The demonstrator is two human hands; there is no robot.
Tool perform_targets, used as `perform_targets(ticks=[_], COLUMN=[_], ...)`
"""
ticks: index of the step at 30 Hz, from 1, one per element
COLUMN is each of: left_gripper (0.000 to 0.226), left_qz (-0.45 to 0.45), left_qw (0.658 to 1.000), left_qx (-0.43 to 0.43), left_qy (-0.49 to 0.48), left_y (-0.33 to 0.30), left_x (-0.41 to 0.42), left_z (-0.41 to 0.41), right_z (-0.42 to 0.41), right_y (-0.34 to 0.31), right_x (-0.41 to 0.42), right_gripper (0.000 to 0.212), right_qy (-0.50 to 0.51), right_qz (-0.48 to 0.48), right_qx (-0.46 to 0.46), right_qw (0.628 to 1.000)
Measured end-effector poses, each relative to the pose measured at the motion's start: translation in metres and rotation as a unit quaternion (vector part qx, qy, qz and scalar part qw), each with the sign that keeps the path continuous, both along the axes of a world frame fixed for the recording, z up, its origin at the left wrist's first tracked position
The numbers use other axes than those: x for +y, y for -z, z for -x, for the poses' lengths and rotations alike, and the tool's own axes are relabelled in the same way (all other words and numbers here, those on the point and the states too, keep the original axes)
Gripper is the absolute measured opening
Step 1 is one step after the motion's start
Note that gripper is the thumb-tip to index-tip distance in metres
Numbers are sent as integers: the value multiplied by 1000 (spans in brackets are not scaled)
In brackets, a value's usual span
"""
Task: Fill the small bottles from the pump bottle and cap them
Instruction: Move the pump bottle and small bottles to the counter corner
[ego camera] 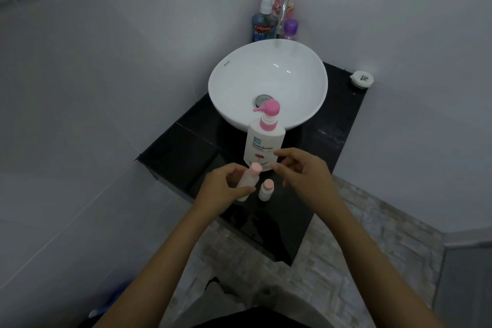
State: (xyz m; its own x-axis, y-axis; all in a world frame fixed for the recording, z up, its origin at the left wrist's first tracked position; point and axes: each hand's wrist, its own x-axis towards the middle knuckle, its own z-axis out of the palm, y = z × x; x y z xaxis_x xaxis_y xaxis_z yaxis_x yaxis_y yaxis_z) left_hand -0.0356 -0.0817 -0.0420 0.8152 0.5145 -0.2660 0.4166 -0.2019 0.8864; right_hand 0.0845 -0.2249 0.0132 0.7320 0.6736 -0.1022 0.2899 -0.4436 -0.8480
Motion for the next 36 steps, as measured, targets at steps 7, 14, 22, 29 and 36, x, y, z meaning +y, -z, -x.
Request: perform_targets(ticks=[7,14,22,29,36], left_gripper=[35,33,38,59,60], left_qz=[-44,-33,-14,-15,-84], left_qw=[996,998,999,999,994], left_qx=[75,56,36,13,-69], left_qy=[-5,-12,-2,-30,-10], left_y=[51,75,81,55,4], left_x=[6,8,10,35,66], left_z=[-16,-25,-23,-24,-63], right_z=[-3,-3,-1,-24,-67], right_y=[5,11,15,17,32], right_x=[-21,-30,-25,-21,15], right_gripper=[5,10,14,33,57], right_qy=[40,59,54,79,43], right_qz=[26,42,59,44,59], right_qx=[19,31,44,15,-31], right_qw=[999,997,996,996,997])
